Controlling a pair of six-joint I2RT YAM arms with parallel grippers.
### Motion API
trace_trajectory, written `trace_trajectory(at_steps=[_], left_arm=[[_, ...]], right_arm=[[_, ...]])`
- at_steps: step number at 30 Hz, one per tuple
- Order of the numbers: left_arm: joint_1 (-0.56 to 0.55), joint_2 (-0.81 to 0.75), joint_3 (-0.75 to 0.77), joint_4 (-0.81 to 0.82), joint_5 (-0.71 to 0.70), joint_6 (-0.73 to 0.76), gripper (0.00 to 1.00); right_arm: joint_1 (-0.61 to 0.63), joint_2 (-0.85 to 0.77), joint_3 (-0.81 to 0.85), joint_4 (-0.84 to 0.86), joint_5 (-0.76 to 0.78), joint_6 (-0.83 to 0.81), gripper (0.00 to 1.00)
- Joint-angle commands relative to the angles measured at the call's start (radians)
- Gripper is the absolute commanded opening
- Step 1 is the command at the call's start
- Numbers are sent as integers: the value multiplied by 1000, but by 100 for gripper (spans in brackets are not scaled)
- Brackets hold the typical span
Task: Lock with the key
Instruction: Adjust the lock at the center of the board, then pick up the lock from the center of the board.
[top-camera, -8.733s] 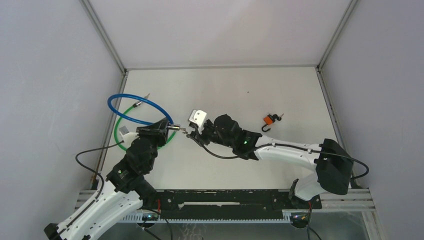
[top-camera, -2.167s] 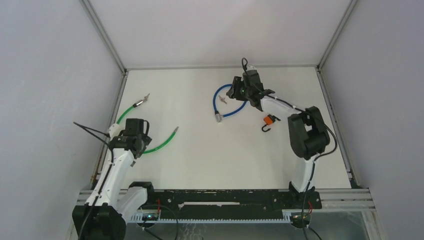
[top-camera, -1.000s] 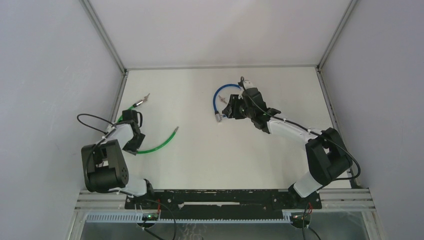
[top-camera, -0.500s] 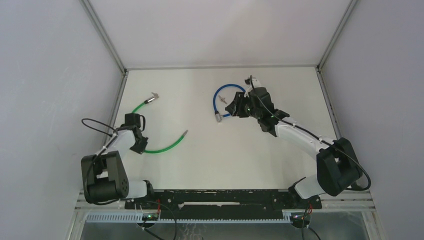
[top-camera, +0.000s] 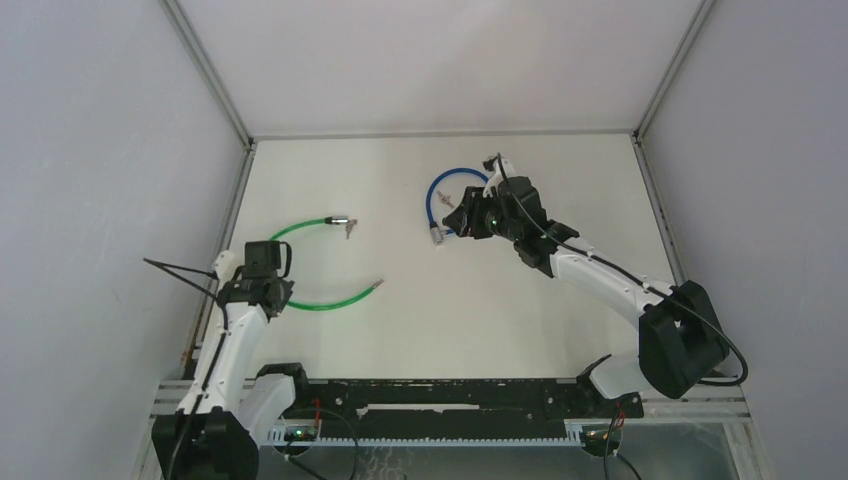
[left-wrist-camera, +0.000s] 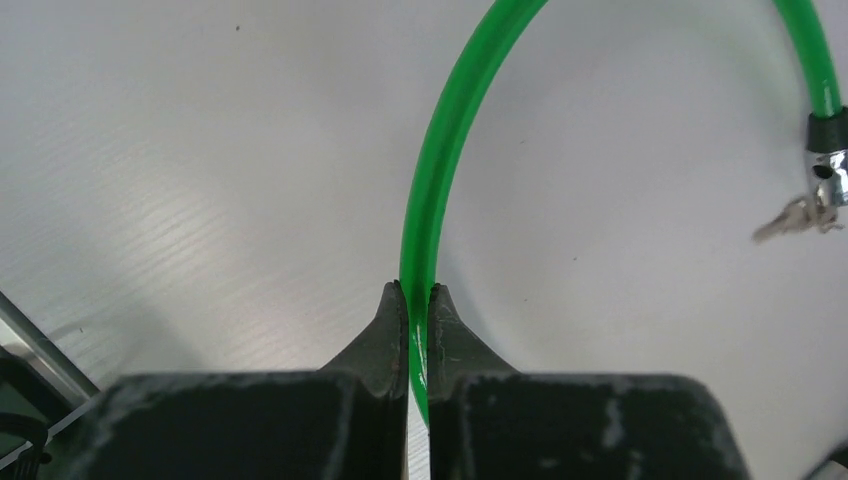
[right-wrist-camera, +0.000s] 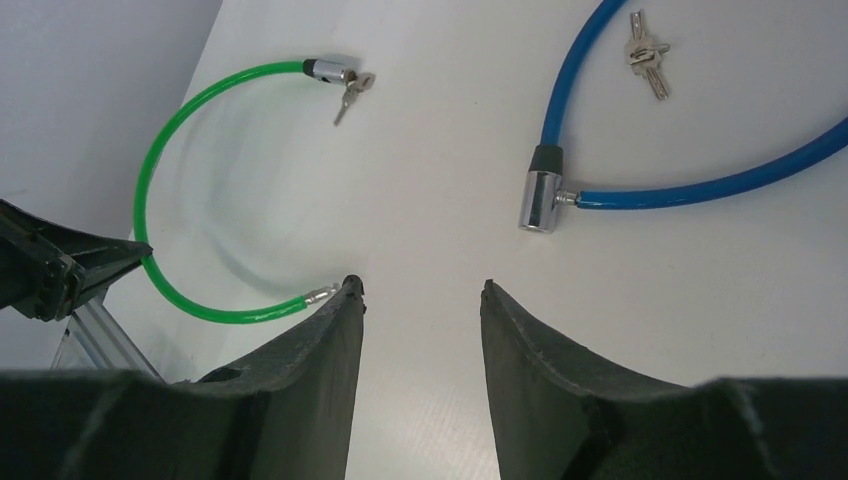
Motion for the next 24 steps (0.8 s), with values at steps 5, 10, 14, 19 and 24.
trace_trajectory(at_steps=[5,10,14,19,24], left_arm=[[-24,33,-79,34,31,-19,0],[-24,101,-32,-5,-10,-35,27],[-23,124,23,-21,-34,-23,68],[42,152,58,13,-42,-4,95],[142,315,67,63,18,28,92]], right_arm=[[19,-17,2,50,-8,2,54],[26,-10,2,43,-2,-4,54],[25,-7,2,45,-5,-5,54],[25,2,2,52,-11,-3,54],[22,10,3,66,-25,4,54]])
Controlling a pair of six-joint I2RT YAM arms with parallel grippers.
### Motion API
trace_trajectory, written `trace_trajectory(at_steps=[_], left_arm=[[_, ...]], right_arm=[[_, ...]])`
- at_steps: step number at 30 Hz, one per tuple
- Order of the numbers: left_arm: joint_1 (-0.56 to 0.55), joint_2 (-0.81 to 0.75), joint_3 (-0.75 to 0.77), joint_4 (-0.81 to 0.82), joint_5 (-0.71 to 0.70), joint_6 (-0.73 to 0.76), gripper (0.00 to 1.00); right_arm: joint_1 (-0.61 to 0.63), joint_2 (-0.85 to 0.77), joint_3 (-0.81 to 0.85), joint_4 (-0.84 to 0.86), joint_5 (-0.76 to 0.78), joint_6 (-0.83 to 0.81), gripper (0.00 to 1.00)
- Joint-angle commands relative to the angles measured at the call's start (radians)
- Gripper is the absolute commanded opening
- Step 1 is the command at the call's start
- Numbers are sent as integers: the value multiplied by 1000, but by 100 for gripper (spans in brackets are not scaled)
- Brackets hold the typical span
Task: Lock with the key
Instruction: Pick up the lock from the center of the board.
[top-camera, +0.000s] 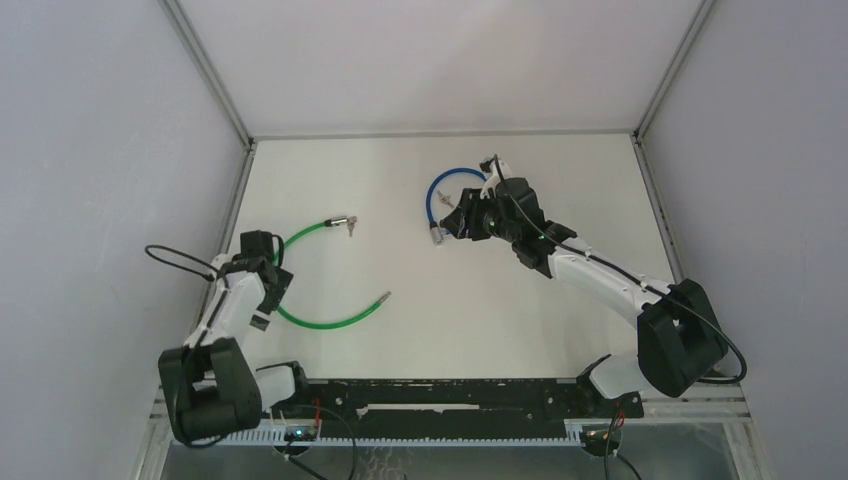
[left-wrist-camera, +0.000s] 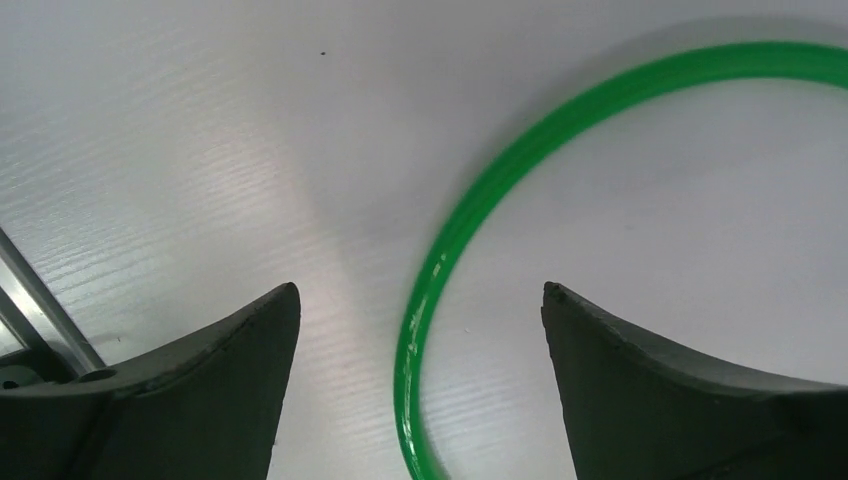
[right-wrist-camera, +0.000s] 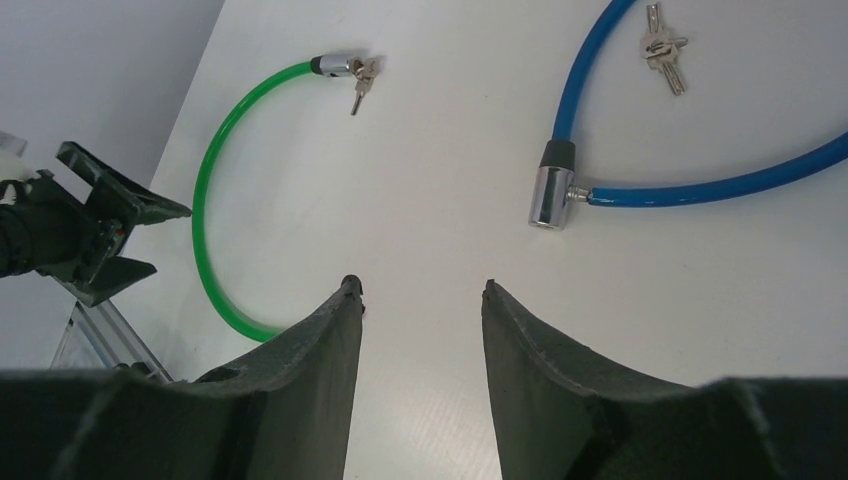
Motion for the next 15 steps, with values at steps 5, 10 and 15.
trace_trajectory(at_steps=[5,10,15], left_arm=[[45,208,-6,127,109,35,82],[46,273,-15,161,163,20,47],[46,114,-79,178,263,-20,0]], right_arm=[[-3,2,3,52,-20,2,54],[-5,-6,3,32,-22,0,54],[-2,-30,3,-5,-3,40,53]])
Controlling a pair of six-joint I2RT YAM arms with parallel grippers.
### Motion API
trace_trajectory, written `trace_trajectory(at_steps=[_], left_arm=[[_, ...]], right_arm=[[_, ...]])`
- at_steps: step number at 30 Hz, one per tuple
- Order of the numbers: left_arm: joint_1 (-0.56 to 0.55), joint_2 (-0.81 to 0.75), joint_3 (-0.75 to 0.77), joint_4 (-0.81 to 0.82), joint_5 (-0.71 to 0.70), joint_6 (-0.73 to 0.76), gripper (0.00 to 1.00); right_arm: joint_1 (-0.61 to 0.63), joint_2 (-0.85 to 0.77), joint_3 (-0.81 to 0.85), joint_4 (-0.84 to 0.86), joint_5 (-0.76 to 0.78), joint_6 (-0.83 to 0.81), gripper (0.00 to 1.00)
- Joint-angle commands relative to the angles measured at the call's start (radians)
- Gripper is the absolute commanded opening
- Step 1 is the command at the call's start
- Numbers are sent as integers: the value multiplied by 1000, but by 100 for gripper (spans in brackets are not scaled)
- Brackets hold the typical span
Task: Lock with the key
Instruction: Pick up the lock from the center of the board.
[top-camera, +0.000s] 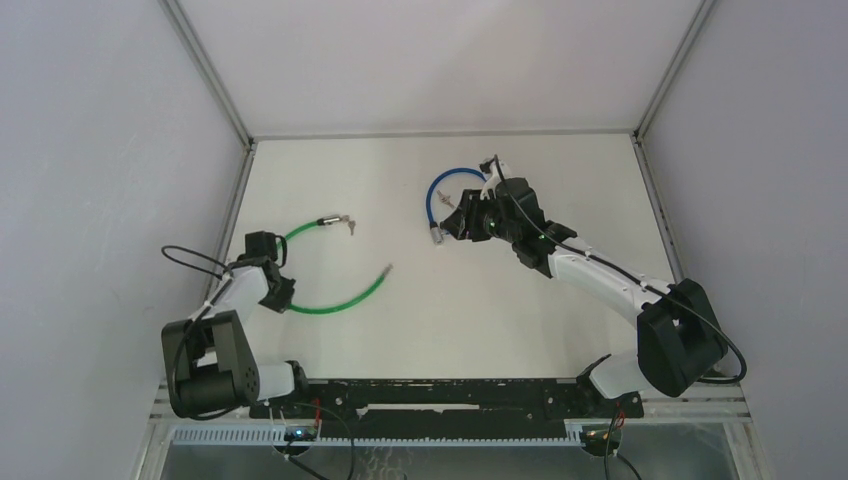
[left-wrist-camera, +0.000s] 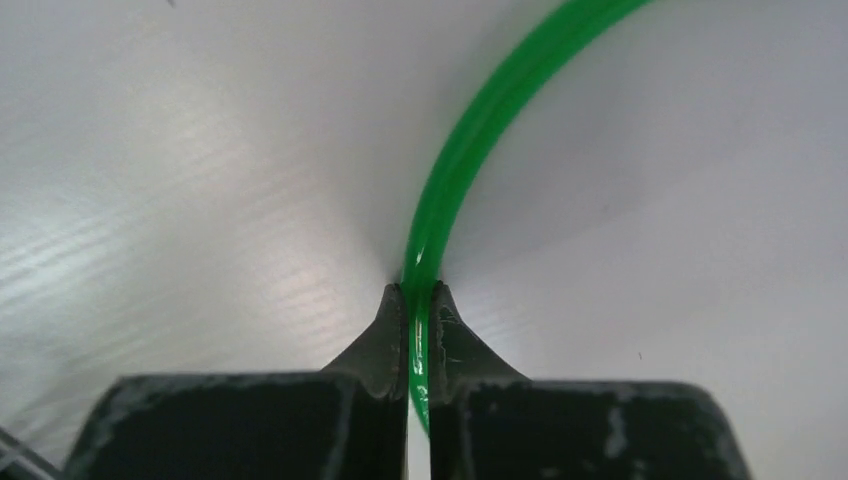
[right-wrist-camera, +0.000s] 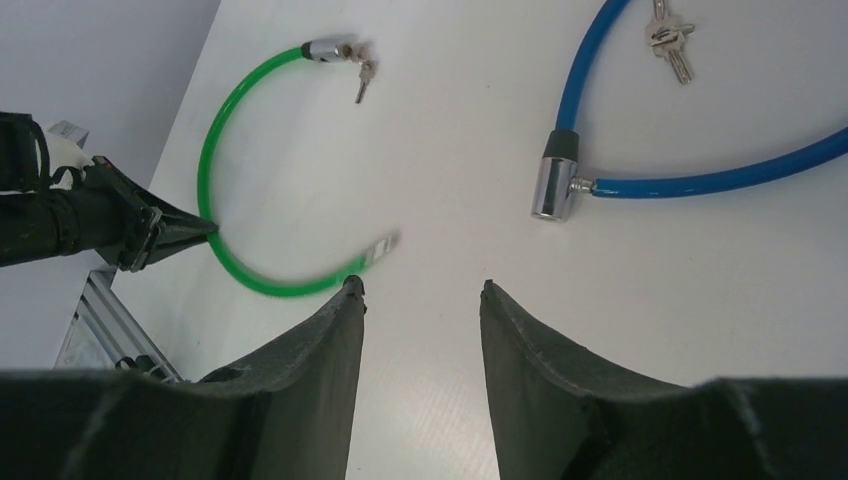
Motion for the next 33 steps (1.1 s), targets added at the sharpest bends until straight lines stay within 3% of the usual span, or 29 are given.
trace_trajectory(at_steps=[1,3,8,15,20,27,33], left_arm=[[0,-138,-79,27,165,-72,0],[-12,-231,-111,11,200,-126,0],[-54,-447,-192,-25,245,-295,0],[-71,-595,-235,-56,309,-365,0],[-71,-631,-238,-76,343,-364,0],[-72,-668,-227,-109,371,-351,0],[-59,-719,-207,-141,362,-350,0]], right_arm=[[7,-35,5,-21,80,103,52],[28,-25,38,-166,182,255,52],[105,17,46,-289,110,569,59],[239,200,45,-23,-125,795,67],[279,301,47,117,-120,894,86],[296,432,52,265,-105,1019,84],[306,527,98,333,-20,1069,74]])
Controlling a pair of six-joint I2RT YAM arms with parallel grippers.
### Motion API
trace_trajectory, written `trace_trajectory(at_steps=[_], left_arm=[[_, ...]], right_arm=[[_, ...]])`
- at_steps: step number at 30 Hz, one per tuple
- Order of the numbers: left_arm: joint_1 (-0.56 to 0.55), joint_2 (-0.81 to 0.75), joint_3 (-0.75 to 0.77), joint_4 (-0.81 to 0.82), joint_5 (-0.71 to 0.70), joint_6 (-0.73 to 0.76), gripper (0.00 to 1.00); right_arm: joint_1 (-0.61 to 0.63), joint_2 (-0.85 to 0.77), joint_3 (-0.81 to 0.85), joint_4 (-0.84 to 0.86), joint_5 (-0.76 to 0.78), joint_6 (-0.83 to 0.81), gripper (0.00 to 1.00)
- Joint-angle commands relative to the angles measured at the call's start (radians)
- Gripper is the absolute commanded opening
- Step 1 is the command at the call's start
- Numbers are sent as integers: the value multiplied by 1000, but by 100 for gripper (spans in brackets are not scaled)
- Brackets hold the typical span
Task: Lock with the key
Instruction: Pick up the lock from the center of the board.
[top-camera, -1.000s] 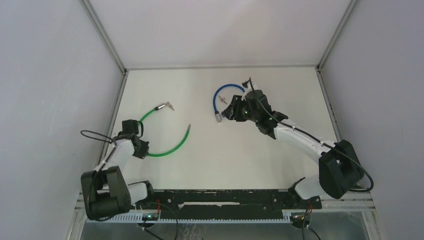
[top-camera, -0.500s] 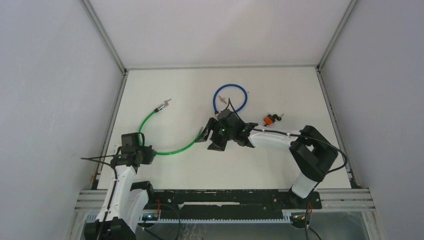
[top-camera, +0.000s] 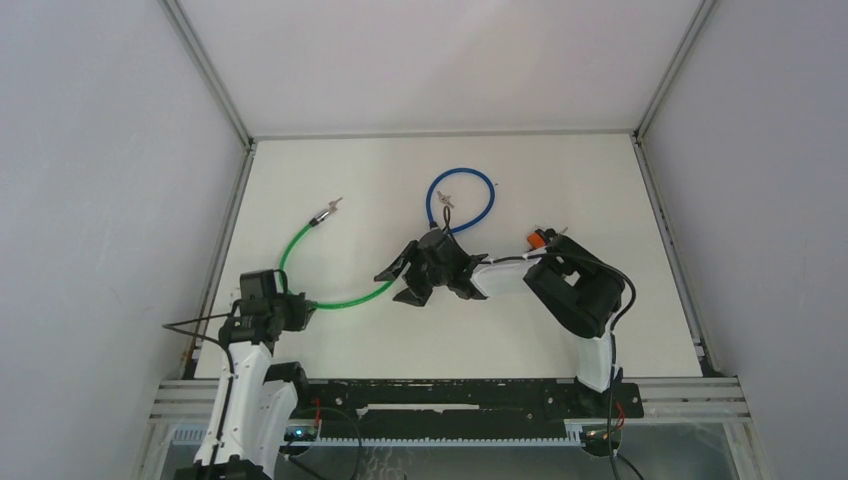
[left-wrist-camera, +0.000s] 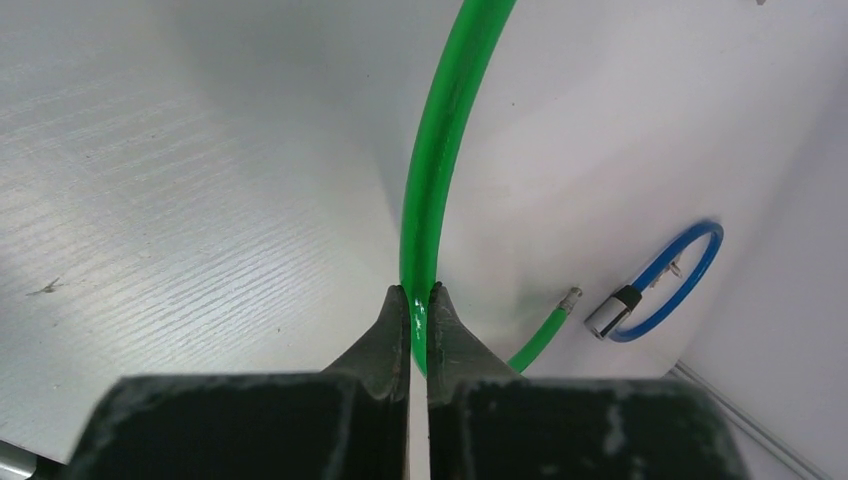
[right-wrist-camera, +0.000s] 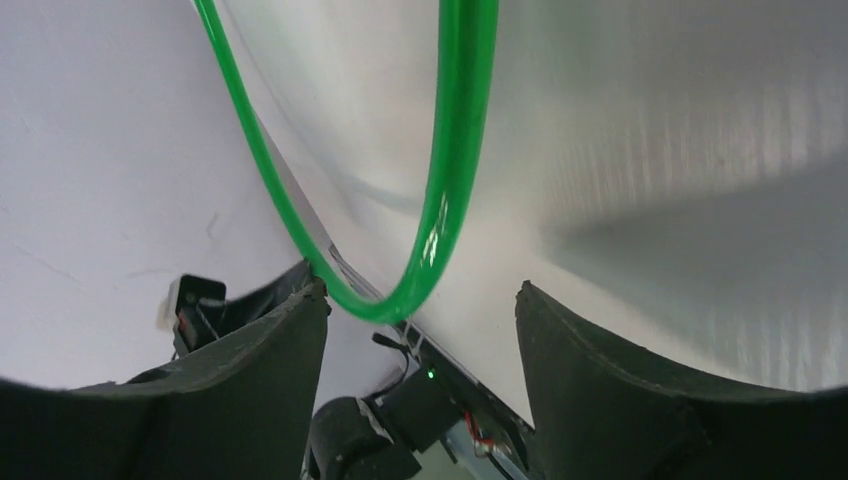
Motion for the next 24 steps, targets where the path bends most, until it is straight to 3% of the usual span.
trace_trajectory(at_steps=[1,2,6,9,14,19,23,24], left_arm=[[9,-45,29,-15,17,-2,0],[8,-48,36,-21,16,2,0],[8,-53,42,-45,36,17,0],[10,-76,39,-64,48,24,0],[10,-155,24,-88,38,10,0],[10,-174,23,-98,43,5,0],[9,-166,30,-102,41,13,0],[9,-166,31,-100,41,16,0]], right_arm=[[14,47,71,135,69,68,72],[12,60,81,143,64,67,67],[6,68,110,145,62,23,31],[6,47,110,129,84,-23,13],[4,56,132,97,92,-64,31],[5,91,153,118,78,-61,30],[7,120,199,71,104,-96,40],[5,130,211,63,107,-100,38]])
